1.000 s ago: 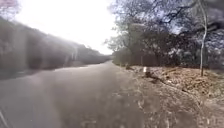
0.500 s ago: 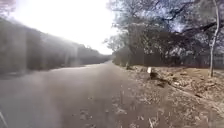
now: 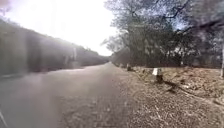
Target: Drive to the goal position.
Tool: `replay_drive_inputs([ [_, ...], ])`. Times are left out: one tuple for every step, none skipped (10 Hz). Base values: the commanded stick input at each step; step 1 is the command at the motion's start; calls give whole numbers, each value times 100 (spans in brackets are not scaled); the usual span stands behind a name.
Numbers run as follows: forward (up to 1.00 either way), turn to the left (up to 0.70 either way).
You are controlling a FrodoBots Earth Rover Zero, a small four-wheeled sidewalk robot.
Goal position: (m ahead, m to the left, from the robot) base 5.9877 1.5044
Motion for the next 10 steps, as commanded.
replay_drive_inputs([
  [100, 0],
  [100, 0],
  [100, 0],
  [100, 0],
  [100, 0],
  [100, 0],
  [100, 0],
  [100, 0],
  [100, 0],
  [100, 0],
])
